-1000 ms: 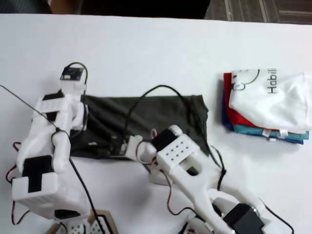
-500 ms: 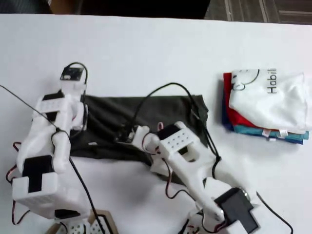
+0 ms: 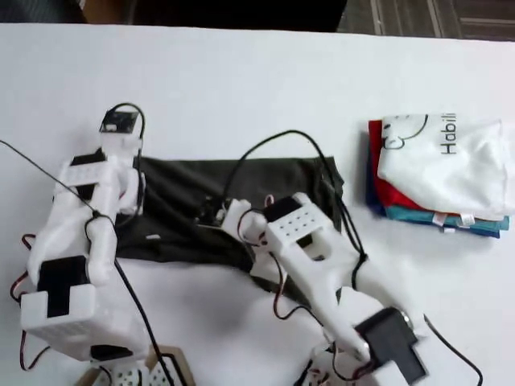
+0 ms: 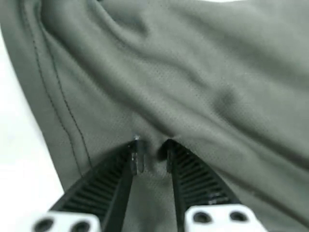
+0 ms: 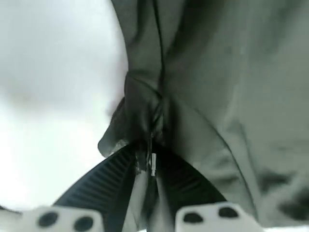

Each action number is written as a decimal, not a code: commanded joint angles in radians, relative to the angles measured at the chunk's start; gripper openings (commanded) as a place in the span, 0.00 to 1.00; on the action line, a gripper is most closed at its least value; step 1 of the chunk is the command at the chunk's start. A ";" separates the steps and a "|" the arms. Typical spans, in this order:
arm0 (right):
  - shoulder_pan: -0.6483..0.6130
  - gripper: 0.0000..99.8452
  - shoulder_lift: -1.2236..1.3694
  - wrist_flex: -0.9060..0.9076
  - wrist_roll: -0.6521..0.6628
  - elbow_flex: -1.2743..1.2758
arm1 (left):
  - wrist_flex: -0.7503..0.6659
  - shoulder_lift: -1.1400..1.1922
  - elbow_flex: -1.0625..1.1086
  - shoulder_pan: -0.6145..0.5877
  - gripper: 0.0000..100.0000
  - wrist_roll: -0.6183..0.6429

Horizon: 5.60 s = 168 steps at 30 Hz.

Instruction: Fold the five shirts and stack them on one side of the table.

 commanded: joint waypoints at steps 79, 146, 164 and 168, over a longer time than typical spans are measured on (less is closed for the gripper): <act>-0.047 0.09 0.116 -0.125 -0.130 -0.020 | 0.003 -0.049 -0.042 -0.012 0.10 0.003; 0.002 0.02 -0.007 0.082 -0.029 -0.114 | 0.002 -0.049 -0.042 -0.009 0.10 0.003; 0.186 0.02 0.642 0.361 0.307 -1.128 | 0.002 -0.048 -0.042 -0.009 0.10 0.003; 0.200 0.02 0.835 0.458 0.310 -1.418 | 0.002 -0.048 -0.042 -0.009 0.10 0.003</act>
